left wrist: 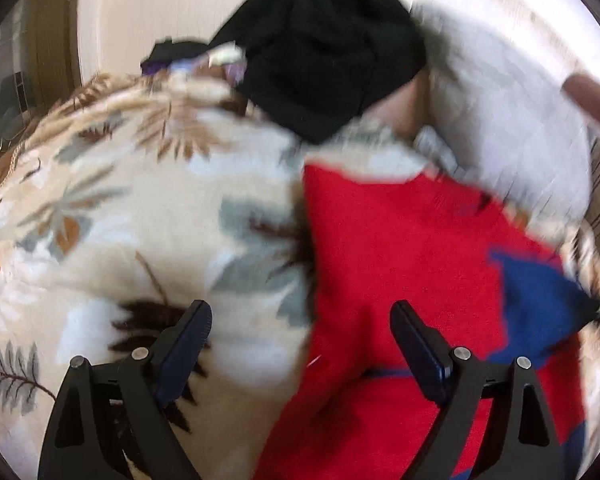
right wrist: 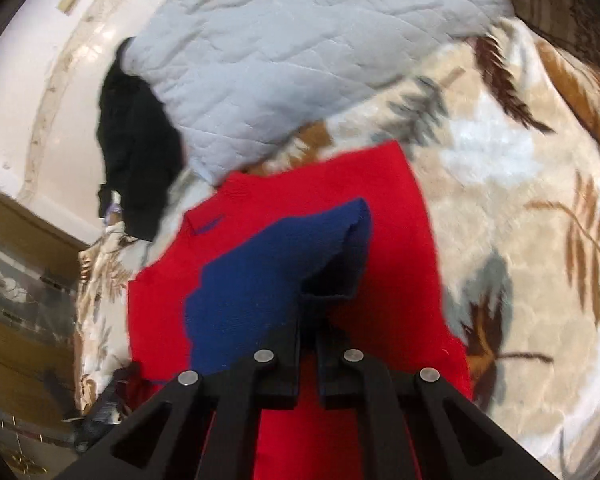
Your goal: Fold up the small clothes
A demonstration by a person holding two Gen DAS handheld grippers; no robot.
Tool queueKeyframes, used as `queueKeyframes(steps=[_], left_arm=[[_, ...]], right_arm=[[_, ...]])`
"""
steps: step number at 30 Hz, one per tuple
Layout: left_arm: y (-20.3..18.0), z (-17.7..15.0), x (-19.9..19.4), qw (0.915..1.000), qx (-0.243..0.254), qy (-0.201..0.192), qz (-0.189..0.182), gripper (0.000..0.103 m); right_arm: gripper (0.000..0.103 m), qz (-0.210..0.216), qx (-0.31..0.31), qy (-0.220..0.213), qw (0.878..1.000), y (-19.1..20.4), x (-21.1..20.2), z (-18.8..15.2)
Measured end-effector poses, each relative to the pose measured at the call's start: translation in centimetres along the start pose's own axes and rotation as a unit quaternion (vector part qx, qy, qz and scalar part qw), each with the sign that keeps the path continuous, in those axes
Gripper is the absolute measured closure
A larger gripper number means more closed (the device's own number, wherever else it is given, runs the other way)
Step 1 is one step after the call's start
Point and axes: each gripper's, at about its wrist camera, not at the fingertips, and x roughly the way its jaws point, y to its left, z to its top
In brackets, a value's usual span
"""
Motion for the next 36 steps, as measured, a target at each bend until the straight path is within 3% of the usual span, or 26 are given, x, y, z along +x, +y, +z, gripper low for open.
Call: queueKeyframes(steps=[1,2,4,5,6,7,9,11,13,14,15,16,18,21,22,23,25,27,32,36], left_arm=[[-0.5,0.2,0.1,1.0,0.008,0.001,0.0,0.012],[-1.0,0.1,0.6,0.9998,0.02,0.008,0.003,0.012],[-1.8,-0.7,3.5,0.9958,0.06,0.059,0.036,0.009],[-1.7,-1.3,4.7,0.9944,0.065,0.073,0.041,0.007],[-1.2,-1.4,4.7,0.9966,0.049,0.057,0.033,0.004],[-0.9,-1.2,4.7,0.9969,0.042,0.062,0.026,0.005],[-1.0,-1.4,4.7,0.9969,0.045,0.058,0.03,0.004],[-1.0,-1.4,4.6,0.997,0.046,0.054,0.032,0.004],[-1.0,-1.5,4.6,0.9972,0.046,0.051,0.032,0.004],[-1.0,-1.5,4.6,0.9973,0.046,0.049,0.032,0.004],[-1.0,-1.6,4.6,0.9973,0.046,0.047,0.032,0.004],[-1.0,-1.7,4.5,0.9974,0.046,0.046,0.032,0.004],[-1.0,-1.6,4.5,0.9974,0.047,0.044,0.033,0.004],[-0.9,-1.7,4.6,0.9975,0.045,0.042,0.033,0.002],[-0.9,-1.7,4.6,0.9976,0.045,0.042,0.034,0.002],[-0.9,-1.7,4.6,0.9976,0.045,0.04,0.034,0.002],[-0.9,-1.7,4.5,0.9978,0.043,0.039,0.032,0.002],[-0.9,-1.7,4.5,0.9978,0.043,0.038,0.032,0.002],[-0.8,-1.7,4.6,0.9981,0.041,0.034,0.031,0.001],[-0.8,-1.7,4.6,0.9982,0.041,0.032,0.031,0.001]], right_arm=[[0.081,-0.008,0.009,0.013,1.0,-1.0,0.8,-0.1],[0.076,-0.005,0.02,0.024,0.999,-1.7,1.4,-0.3],[0.075,0.004,0.007,-0.003,1.0,-1.9,0.3,-1.1],[0.064,-0.007,-0.002,-0.014,1.0,-1.6,-0.5,-1.3],[0.044,-0.018,-0.01,-0.035,0.999,-1.2,-1.8,-1.6],[0.034,-0.023,-0.013,-0.05,0.998,-1.1,-2.6,-1.6],[0.034,-0.03,-0.026,-0.094,0.995,-0.4,-4.7,-1.4],[0.033,0.023,-0.026,-0.114,0.993,0.6,-5.7,-0.9],[0.023,0.087,-0.028,-0.078,0.993,1.2,-4.3,-0.5],[0.023,0.104,-0.03,-0.048,0.993,1.2,-2.6,-0.4],[0.023,0.092,-0.035,-0.022,0.995,0.9,-0.8,-0.4],[0.026,0.053,-0.023,0.003,0.998,-0.6,1.4,-0.5],[0.035,0.077,0.017,-0.022,0.997,-2.4,0.6,-0.6],[0.024,0.044,-0.009,-0.054,0.998,-1.5,-2.2,-1.0],[0.021,0.056,-0.027,-0.06,0.996,-1.0,-2.7,-1.3],[0.019,0.064,-0.04,-0.058,0.995,-1.0,-2.3,-1.2],[0.02,0.015,-0.024,-0.01,1.0,-2.5,0.1,-1.1],[0.021,0.035,-0.015,-0.04,0.999,-3.0,-1.5,-1.6],[0.021,0.024,-0.061,-0.07,0.995,-2.1,-5.1,-4.1],[0.021,0.0,-0.074,-0.065,0.995,-1.6,-3.4,-5.4]])
